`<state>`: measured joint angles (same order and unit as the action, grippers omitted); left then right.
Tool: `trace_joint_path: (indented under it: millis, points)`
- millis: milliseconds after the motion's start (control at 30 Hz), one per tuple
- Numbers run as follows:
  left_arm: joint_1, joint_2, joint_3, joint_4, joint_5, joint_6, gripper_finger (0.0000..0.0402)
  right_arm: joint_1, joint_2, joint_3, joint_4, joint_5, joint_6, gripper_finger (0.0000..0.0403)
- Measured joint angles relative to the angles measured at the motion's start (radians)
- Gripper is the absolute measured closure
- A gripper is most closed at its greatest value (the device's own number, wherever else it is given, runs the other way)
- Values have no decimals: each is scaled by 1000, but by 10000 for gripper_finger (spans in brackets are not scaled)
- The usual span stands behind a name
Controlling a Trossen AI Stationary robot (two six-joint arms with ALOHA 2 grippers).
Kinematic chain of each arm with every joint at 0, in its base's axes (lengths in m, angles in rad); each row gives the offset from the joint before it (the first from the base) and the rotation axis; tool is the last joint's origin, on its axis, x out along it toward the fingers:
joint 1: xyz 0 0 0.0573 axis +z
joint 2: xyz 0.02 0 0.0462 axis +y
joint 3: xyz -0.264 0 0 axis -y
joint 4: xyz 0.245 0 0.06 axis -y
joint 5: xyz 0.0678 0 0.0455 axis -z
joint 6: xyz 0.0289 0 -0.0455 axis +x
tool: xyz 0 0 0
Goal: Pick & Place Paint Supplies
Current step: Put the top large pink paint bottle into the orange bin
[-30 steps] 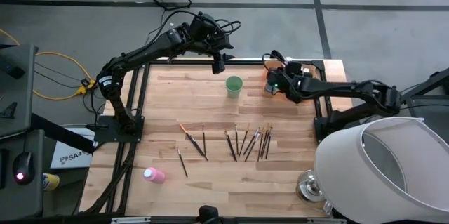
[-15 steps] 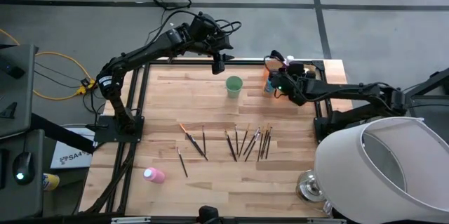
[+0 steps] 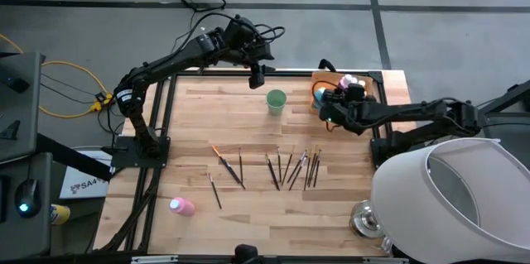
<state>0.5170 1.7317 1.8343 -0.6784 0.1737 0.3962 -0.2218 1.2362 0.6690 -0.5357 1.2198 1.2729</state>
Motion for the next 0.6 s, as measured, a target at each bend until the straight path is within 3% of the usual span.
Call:
trace_joint_path:
  millis: [233,600]
  points:
    - [0,0,0,-6,12,0,225,19,0,-84,63,38,96,215]
    - [0,0,0,-6,21,0,225,19,0,-147,241,20,-22,215]
